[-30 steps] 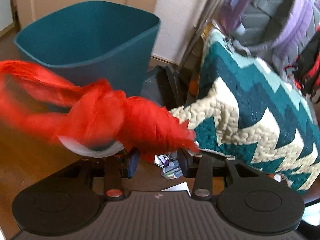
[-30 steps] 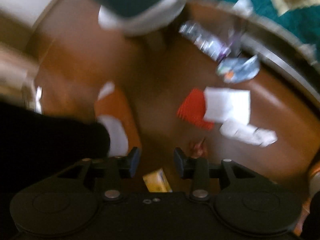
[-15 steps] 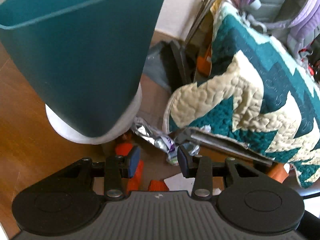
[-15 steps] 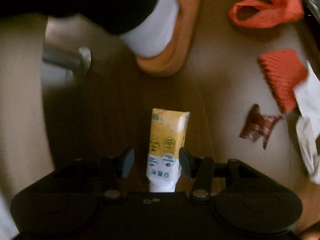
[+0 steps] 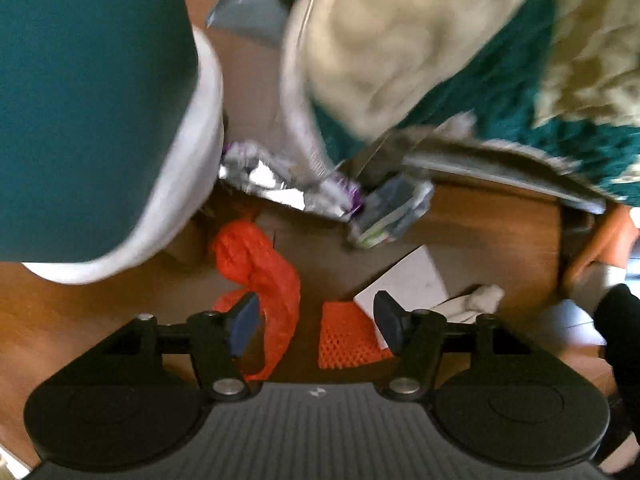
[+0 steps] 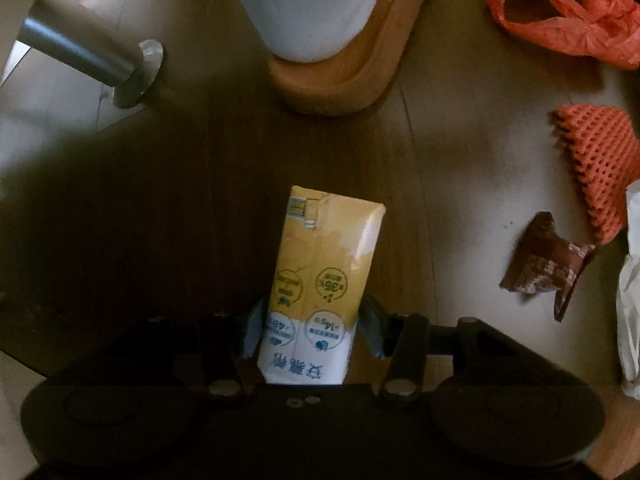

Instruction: Collect trash

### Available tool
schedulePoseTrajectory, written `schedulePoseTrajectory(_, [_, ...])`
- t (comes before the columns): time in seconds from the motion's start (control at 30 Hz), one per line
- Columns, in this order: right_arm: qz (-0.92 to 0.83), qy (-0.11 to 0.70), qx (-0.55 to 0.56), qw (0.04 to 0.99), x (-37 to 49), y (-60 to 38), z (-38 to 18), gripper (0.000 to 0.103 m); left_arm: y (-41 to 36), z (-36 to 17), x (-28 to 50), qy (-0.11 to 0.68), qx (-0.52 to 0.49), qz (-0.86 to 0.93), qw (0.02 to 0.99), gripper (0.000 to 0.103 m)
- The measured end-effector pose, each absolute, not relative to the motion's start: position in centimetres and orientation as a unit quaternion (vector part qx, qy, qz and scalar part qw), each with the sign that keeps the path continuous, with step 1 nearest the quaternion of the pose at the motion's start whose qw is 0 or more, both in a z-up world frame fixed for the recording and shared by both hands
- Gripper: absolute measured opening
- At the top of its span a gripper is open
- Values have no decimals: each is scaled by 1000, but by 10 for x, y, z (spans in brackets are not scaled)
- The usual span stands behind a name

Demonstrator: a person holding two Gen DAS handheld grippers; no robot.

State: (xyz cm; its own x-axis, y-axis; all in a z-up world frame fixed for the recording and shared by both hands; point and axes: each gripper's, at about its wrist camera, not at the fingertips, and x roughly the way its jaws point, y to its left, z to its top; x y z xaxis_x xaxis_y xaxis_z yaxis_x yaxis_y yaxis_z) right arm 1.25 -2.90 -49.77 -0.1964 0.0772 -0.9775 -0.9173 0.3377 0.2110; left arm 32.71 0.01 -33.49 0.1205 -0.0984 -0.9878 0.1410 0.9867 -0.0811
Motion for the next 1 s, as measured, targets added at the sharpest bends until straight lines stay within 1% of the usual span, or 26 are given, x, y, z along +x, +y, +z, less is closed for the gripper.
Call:
schedulePoseTrajectory(0.17, [444,613,-347,554,29,-32,-501,43,10,-387,341,646,35,-32,762,62])
schedulePoseTrajectory(0.33, [417,637,-309,570,56,-47,-500,43,6,-441,342,645,82,7,760,62])
schedulePoseTrajectory(0.43, [408,651,-293,569,63,-50,-502,43,4,-465,346,650,88,25,754,62])
schedulePoseTrajectory(0.53, [406,657,-286,567,68,-53,-501,43,-3,-481,350,648,109,30,753,62])
schedulePoseTrajectory(0.67, [401,667,-271,566,77,-59,-499,43,-3,-497,363,651,99,42,751,62])
schedulePoseTrajectory(0.8, [398,671,-264,567,81,-62,-498,43,0,-501,371,646,88,56,756,62])
schedulePoseTrajectory(0.83, [398,672,-263,567,82,-62,-498,43,0,-501,372,645,85,55,758,61])
schedulePoseTrajectory(0.87, [397,672,-263,567,80,-57,-501,43,2,-500,373,643,81,56,760,58])
schedulePoseTrajectory(0.9, [396,673,-263,567,79,-56,-501,43,3,-499,374,641,80,60,761,45])
schedulePoseTrajectory(0.93, [396,673,-262,567,78,-54,-501,43,5,-497,372,640,82,65,761,41])
schedulePoseTrajectory(1.0, [396,674,-257,568,80,-52,-500,43,8,-496,372,641,73,60,762,38])
